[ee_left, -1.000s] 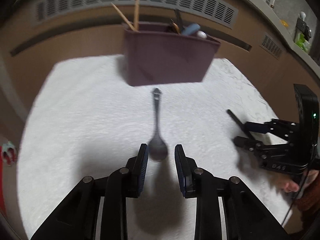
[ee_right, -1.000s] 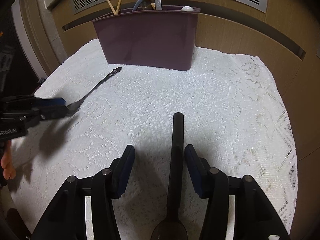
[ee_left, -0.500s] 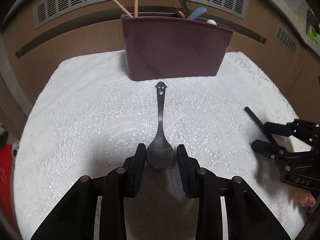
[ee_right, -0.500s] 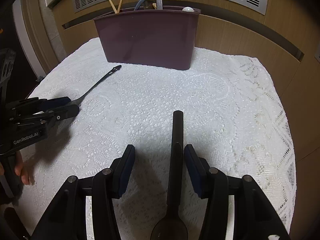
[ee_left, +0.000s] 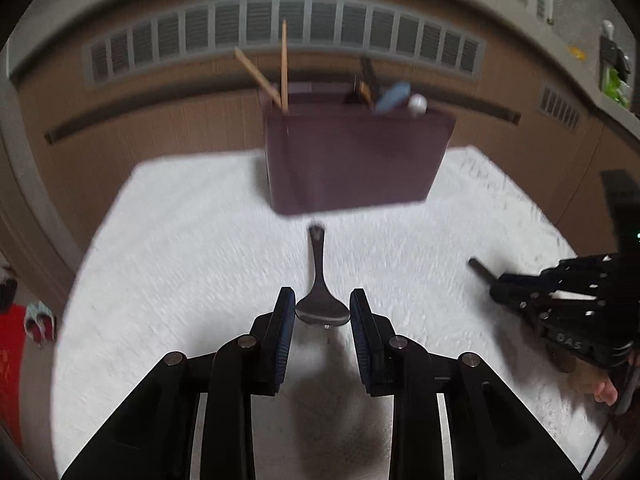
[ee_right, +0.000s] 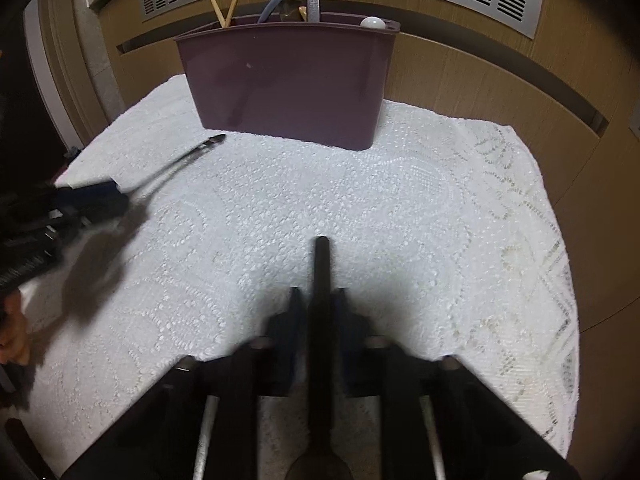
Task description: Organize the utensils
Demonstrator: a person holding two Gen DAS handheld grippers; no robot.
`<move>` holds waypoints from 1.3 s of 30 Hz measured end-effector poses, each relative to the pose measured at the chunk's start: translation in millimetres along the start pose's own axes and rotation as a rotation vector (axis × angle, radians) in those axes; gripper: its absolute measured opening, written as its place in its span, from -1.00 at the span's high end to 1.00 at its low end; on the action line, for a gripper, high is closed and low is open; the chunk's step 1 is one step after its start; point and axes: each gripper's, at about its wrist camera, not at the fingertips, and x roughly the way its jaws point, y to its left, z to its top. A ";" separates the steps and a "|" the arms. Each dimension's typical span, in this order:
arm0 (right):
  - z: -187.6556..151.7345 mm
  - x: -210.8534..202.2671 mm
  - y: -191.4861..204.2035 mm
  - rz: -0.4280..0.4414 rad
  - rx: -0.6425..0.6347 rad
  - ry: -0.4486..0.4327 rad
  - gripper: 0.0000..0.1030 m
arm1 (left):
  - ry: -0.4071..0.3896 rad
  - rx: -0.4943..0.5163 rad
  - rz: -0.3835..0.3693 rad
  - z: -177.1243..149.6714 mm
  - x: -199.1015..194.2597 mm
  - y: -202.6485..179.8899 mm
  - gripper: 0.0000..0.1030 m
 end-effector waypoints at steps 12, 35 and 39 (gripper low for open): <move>21.0 -63.6 -5.3 0.022 0.048 -0.178 0.79 | -0.187 0.025 -0.049 45.7 -71.9 5.2 0.45; 172.7 -160.9 -29.0 0.071 0.150 -0.781 0.79 | -0.286 -0.122 -0.233 175.3 -62.3 54.7 0.45; 189.5 -127.5 -25.3 0.045 0.133 -0.793 0.79 | -0.228 -0.126 -0.218 171.3 -30.6 62.8 0.45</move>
